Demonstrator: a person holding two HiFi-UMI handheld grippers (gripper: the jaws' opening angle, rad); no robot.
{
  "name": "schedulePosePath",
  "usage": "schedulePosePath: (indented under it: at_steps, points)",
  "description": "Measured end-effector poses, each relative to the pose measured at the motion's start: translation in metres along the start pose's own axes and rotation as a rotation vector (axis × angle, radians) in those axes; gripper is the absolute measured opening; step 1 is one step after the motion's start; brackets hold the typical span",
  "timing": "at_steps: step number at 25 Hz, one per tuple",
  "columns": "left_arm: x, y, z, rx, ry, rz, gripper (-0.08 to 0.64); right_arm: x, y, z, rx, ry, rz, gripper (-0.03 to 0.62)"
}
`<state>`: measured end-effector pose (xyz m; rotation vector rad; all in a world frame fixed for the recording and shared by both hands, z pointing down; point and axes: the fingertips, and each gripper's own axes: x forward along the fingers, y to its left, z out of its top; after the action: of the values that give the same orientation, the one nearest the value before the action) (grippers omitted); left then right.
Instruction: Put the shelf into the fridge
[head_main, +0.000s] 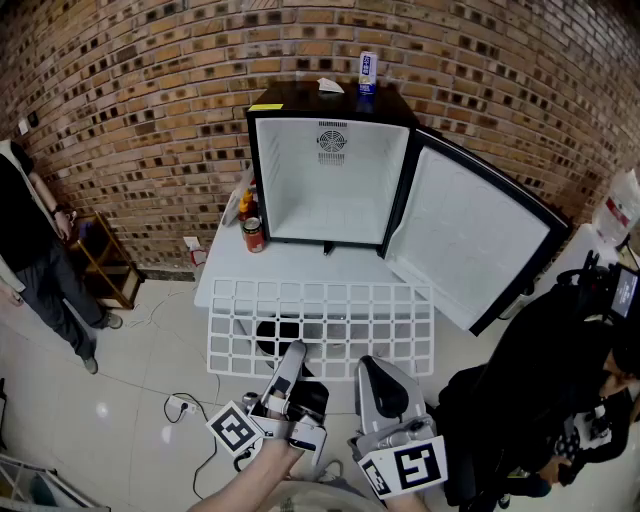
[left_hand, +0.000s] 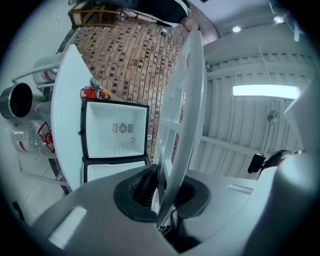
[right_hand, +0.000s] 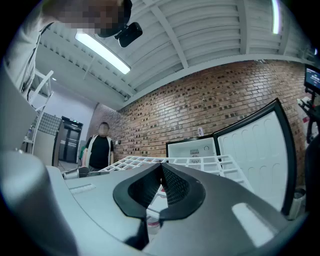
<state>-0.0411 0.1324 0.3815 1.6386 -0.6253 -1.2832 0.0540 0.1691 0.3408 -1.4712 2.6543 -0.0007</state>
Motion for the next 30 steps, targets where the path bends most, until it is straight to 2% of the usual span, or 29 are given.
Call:
schedulePosePath:
  at_steps: [15, 24, 30]
  points:
    - [0.033, 0.008, -0.029, 0.037, -0.01, -0.006, 0.018, -0.003, -0.043, 0.001, 0.001, -0.004, 0.041, 0.0]
    - [0.055, 0.029, -0.021, 0.024, -0.019, -0.004, 0.018, 0.02, -0.065, -0.004, -0.01, 0.001, 0.045, 0.0]
    - [0.078, 0.051, -0.001, 0.014, -0.023, -0.006, 0.018, 0.054, -0.075, -0.012, -0.008, 0.001, 0.034, 0.0]
